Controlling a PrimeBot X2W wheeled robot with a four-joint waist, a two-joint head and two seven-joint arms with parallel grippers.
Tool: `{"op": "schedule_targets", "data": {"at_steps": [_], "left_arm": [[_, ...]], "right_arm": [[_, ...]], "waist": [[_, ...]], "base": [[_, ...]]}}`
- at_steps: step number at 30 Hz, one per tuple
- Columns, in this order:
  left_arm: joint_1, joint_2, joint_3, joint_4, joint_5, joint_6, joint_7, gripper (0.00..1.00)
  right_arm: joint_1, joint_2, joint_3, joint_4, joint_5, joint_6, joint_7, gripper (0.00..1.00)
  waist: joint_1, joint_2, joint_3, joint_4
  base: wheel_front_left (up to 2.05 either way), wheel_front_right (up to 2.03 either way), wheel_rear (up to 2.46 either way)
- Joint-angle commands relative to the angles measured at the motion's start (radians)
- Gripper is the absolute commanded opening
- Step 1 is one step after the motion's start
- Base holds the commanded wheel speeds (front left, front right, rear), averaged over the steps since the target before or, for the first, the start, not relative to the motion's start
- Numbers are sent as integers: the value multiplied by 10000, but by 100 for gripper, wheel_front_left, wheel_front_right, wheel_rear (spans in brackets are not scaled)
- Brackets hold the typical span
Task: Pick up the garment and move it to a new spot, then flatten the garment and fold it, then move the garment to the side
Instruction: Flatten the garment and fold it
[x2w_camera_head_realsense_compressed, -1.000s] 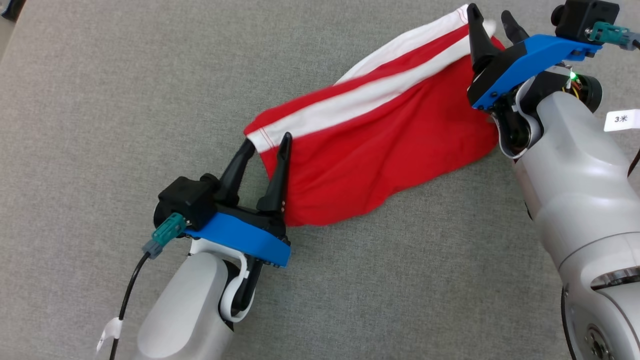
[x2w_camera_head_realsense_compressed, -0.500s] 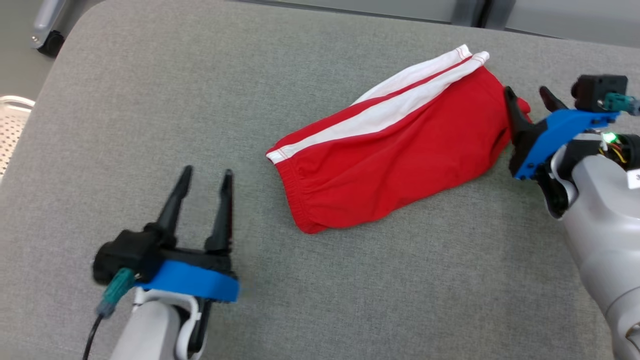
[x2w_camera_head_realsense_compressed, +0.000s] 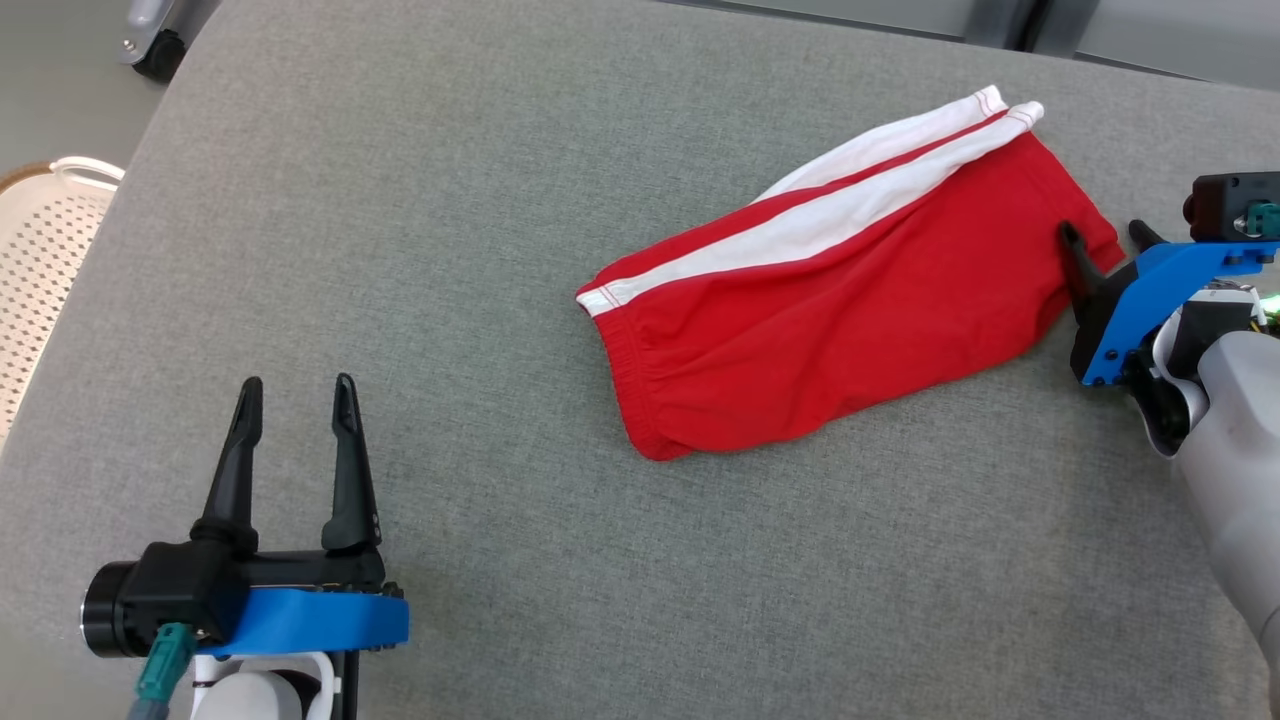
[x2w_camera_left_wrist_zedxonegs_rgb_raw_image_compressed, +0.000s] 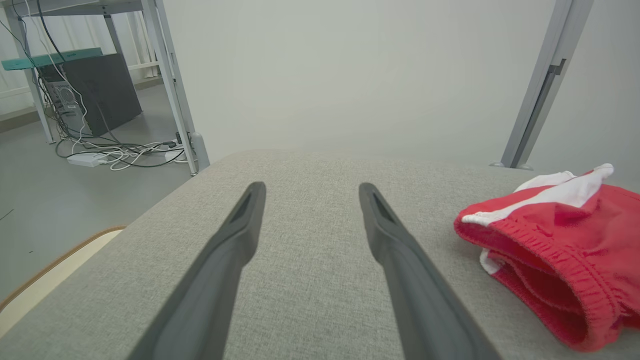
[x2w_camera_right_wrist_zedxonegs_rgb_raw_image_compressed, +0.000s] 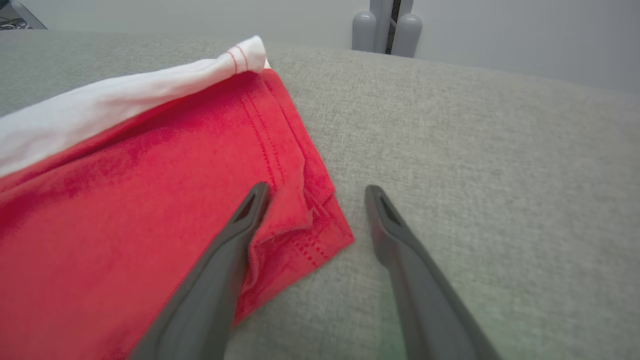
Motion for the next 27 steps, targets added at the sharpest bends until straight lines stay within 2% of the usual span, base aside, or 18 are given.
{"op": "schedule_targets", "data": {"at_steps": [1,5,6,7,8,9,17,27], "left_arm": [[20,-28,24,5,111,-2,-44,100],[170,-38,-165,-10,65,169,-44,100],[172,-38,-191,4,163,203,-44,100],[154,-39,-196,30,154,218,-44,100],[152,-40,-191,54,121,236,-44,100],[164,-42,-211,60,163,242,-44,100],[258,-41,-42,219,420,265,-44,100],[740,-37,571,115,803,191,-44,100]], "right_arm": [[-35,-54,28,33,-31,7,74,100],[114,80,119,179,1,7,781,100],[161,134,161,198,32,7,944,87],[169,161,190,205,86,7,1022,35],[167,188,206,205,121,7,1064,13],[166,227,199,180,203,7,1066,0],[679,502,174,-618,1040,5,394,0],[3210,238,510,-2906,2803,5,-701,0]], "waist": [[0,1,9,46],[0,1,-24,98],[0,1,-34,100],[0,1,-41,91],[0,1,-52,70],[0,1,-72,34],[0,1,-517,-462],[0,1,-1312,-1595]], "base": [[0,0,0],[0,0,0],[0,0,0],[0,0,0],[0,0,0],[0,0,0],[0,0,0],[0,0,0]]}}
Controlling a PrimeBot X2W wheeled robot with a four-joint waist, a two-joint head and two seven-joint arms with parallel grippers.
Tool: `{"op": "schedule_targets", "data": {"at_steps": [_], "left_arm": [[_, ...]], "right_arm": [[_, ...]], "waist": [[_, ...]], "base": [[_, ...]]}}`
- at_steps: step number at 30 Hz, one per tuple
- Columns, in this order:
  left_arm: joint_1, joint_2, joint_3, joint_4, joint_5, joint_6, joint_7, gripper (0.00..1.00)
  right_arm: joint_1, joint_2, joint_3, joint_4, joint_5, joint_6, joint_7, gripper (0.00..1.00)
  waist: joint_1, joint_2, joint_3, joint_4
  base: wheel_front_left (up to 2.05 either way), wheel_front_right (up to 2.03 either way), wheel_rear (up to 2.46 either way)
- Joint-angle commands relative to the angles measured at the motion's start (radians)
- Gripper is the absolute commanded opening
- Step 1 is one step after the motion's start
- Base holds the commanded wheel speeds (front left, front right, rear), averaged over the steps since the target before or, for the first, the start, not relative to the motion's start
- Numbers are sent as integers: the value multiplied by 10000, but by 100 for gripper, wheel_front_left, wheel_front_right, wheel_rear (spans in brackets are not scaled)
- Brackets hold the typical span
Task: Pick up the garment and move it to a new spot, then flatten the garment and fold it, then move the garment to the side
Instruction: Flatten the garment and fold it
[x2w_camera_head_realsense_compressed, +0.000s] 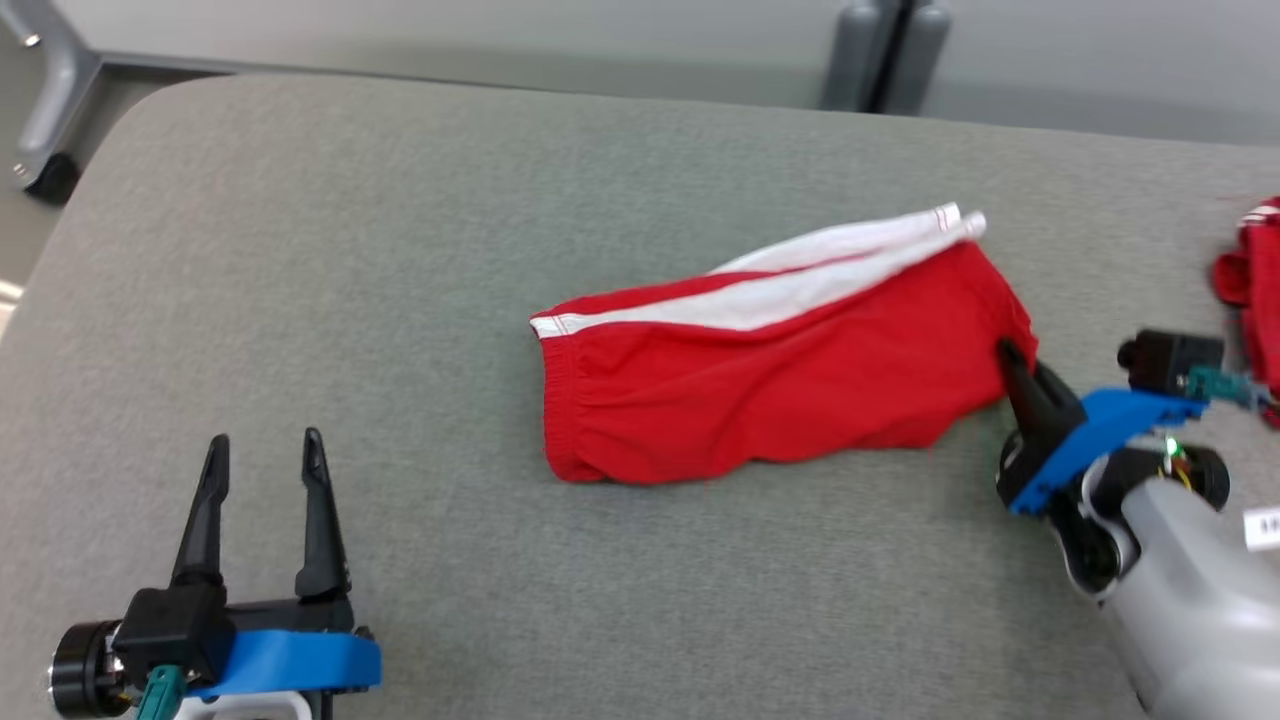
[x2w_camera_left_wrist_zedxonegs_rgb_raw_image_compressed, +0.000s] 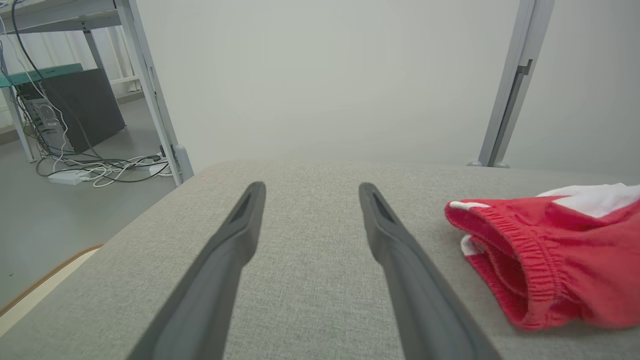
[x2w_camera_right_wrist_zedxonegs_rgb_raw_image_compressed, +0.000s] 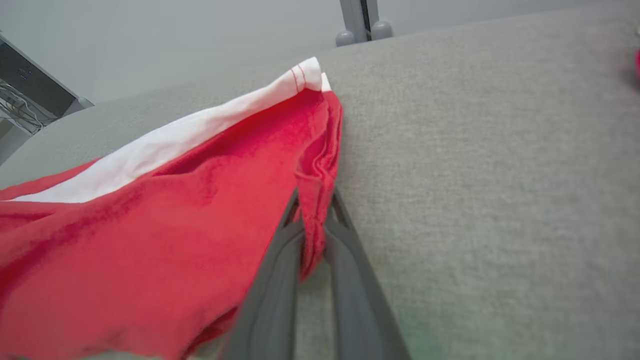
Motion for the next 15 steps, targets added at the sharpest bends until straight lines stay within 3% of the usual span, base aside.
{"op": "schedule_targets", "data": {"at_steps": [1,8,15], "left_arm": [[133,-13,61,-83,71,-20,-44,100],[458,22,411,-215,224,-67,-44,100],[518,21,496,-305,332,-53,-44,100]], "right_arm": [[520,-142,24,-292,248,3,-150,0],[2139,-613,-329,-1374,969,3,-534,0],[2830,-837,-793,-1870,982,3,-604,0]], "waist": [[0,1,-314,-397],[0,1,-564,-1079],[0,1,-574,-1306]], "base": [[0,0,0],[0,0,0],[0,0,0]]}}
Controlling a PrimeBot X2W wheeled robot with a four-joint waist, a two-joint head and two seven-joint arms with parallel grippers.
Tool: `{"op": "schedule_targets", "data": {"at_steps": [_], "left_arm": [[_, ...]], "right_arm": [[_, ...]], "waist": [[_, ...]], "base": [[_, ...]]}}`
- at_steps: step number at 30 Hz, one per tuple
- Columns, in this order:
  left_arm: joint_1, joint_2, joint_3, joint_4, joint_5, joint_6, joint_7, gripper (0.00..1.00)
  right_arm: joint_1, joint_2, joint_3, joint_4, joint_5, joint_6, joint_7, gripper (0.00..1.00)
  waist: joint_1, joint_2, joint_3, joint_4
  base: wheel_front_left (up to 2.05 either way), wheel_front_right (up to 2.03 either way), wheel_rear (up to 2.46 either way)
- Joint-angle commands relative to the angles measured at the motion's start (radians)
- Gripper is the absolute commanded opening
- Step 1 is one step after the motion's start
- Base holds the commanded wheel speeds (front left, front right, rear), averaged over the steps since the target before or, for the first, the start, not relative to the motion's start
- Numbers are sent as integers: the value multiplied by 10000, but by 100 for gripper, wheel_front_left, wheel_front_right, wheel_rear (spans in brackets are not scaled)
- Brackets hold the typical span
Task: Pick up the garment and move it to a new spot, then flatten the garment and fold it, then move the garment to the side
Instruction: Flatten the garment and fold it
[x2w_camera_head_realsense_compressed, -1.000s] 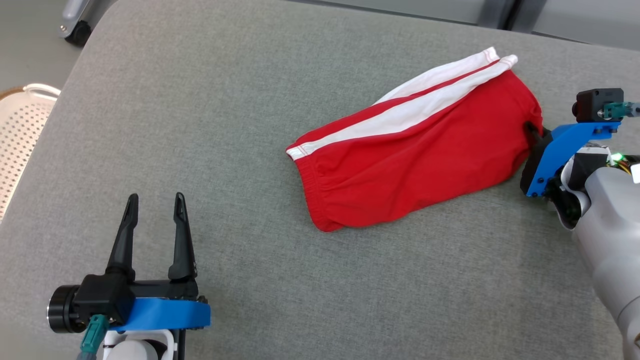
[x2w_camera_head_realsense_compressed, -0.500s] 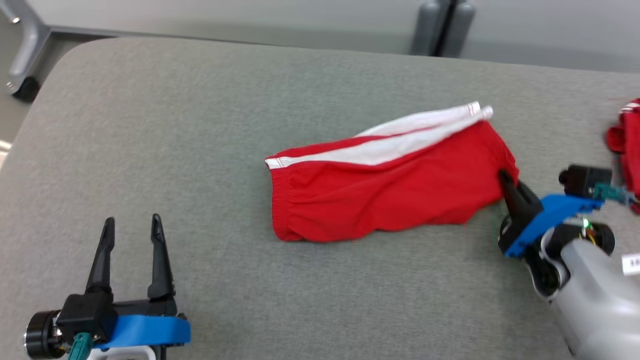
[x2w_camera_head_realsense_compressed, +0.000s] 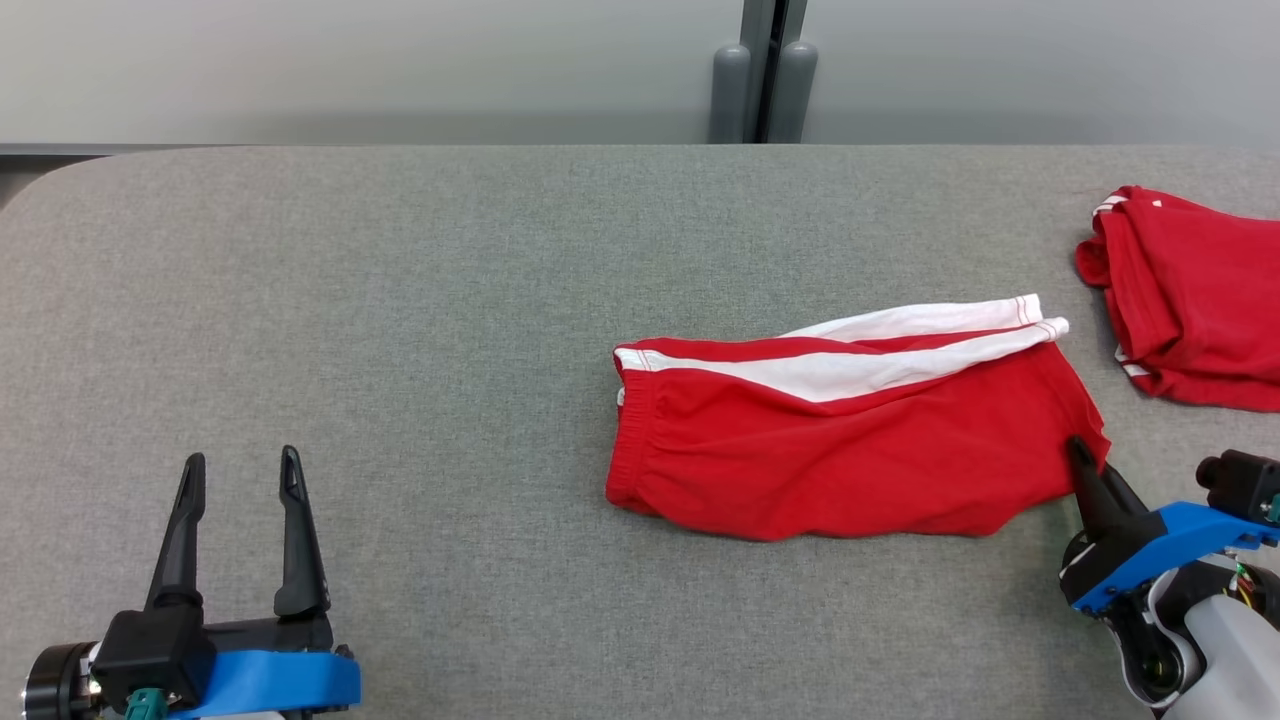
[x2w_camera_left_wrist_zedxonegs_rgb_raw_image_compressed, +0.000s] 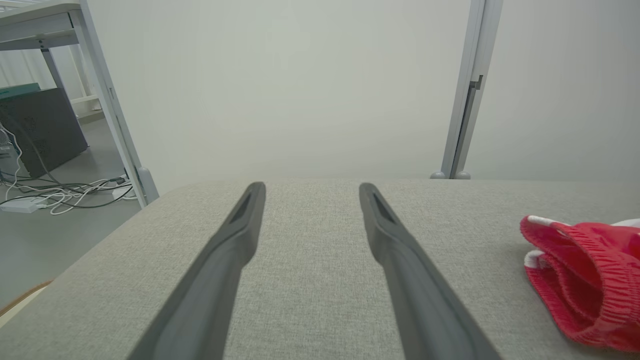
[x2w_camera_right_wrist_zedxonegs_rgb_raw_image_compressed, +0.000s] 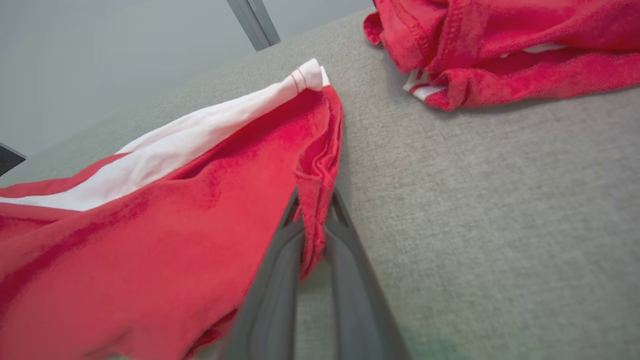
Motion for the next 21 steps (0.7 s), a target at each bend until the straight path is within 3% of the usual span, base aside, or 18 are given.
{"op": "schedule_targets", "data": {"at_steps": [1,8,21], "left_arm": [[92,9,86,33,58,5,-44,100],[172,3,86,90,146,34,-44,100],[118,-1,101,226,62,-70,-44,100]], "right_arm": [[85,33,-84,-134,-67,3,-38,0],[-92,366,-150,-1068,-480,3,-105,0],[-427,1778,414,-3499,-1335,3,717,0]], "waist": [[1,0,-18,-27],[1,0,-248,-23],[1,0,-412,237]], "base": [[0,0,0],[0,0,0],[0,0,0]]}}
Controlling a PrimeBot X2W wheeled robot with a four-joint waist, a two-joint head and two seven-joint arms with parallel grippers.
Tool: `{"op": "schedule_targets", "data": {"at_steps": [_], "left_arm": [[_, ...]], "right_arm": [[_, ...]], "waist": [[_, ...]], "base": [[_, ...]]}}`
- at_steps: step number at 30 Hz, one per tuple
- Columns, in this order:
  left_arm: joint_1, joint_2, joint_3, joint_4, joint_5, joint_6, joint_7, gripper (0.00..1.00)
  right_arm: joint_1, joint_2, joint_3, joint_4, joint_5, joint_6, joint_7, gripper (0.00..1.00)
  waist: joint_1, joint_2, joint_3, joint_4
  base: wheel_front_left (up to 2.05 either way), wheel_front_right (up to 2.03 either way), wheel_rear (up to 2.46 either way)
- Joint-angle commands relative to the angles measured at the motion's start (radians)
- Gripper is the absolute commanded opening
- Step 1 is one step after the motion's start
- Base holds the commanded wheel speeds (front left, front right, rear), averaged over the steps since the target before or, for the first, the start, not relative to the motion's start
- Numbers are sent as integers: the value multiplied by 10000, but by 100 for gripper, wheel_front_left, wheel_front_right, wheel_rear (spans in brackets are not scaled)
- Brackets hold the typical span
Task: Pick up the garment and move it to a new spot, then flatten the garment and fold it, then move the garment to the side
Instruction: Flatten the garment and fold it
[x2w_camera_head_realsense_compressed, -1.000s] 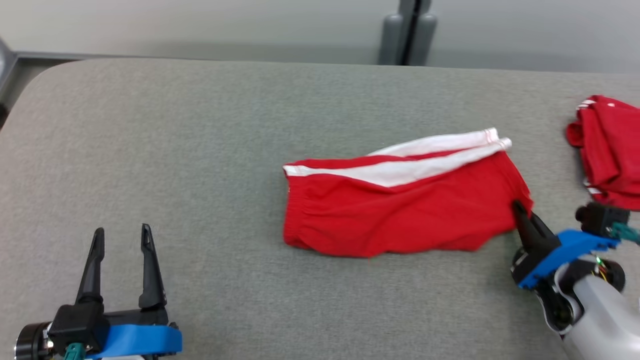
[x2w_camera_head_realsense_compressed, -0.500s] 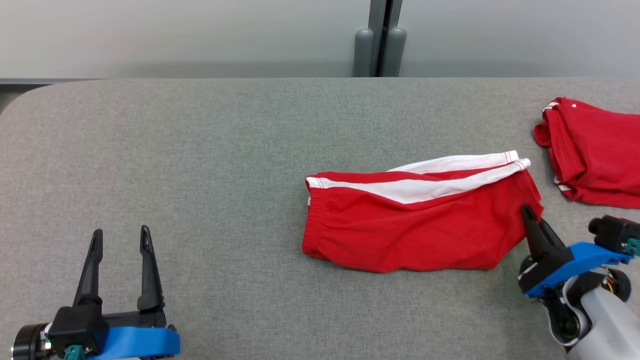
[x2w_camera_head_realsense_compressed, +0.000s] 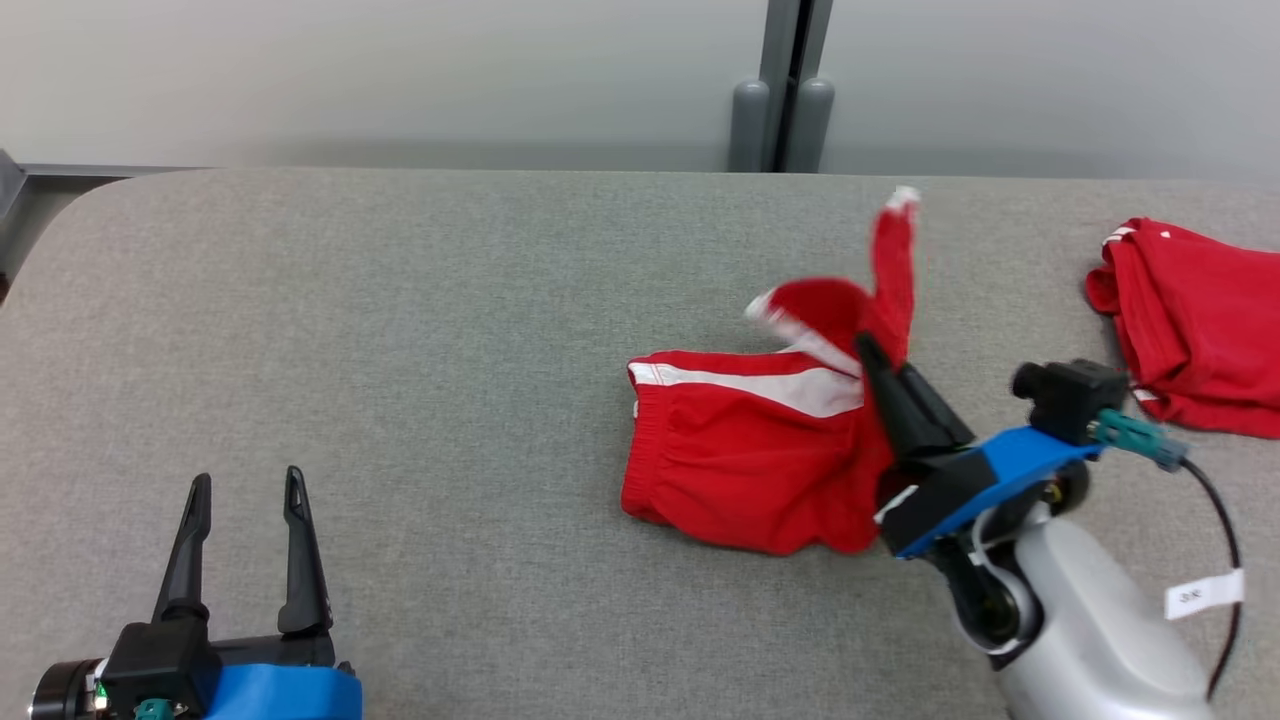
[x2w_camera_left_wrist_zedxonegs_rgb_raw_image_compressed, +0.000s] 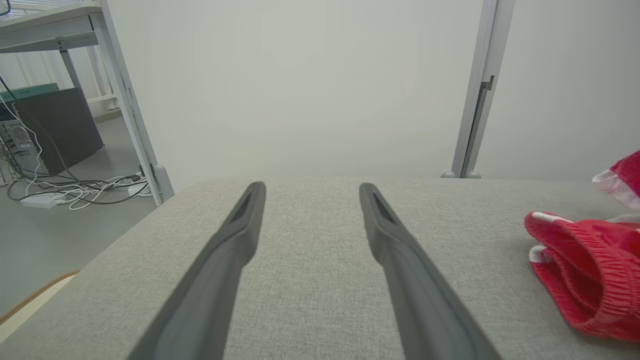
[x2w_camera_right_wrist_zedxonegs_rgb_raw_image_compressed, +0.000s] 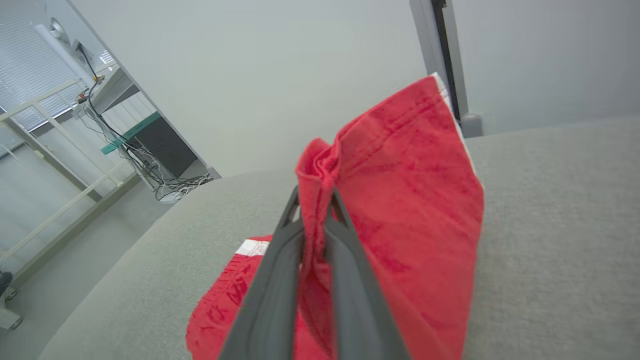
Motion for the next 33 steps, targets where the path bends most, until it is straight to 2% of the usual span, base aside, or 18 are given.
{"op": "schedule_targets", "data": {"at_steps": [1,9,20,21,23,27,33], "left_arm": [[-92,-1,39,11,-9,-48,-44,100],[-220,-8,-79,69,-58,-88,-44,100],[-317,-17,-185,144,-212,-12,-44,100],[-311,-16,-181,149,-223,0,-44,100],[-306,-19,-183,170,-248,22,-44,100],[-312,-17,-179,199,-234,23,-44,100],[-165,-20,-175,139,-241,68,-44,100]], "right_arm": [[-106,151,50,-132,-66,7,59,0],[238,1008,756,-306,-474,5,516,0],[659,1295,2034,523,-817,7,216,0],[681,1302,2121,579,-762,7,128,16],[644,1301,2368,696,-816,7,-35,100],[396,1179,2535,778,-1392,5,-717,100],[343,628,1471,427,-1660,5,-1116,100]], "waist": [[0,0,14,47],[0,0,101,419],[0,0,312,693],[0,0,314,681],[0,0,305,661],[0,0,248,572],[0,0,185,424]], "base": [[0,0,0],[0,0,0],[0,0,0],[0,0,0],[0,0,0],[0,0,0],[0,0,0]]}}
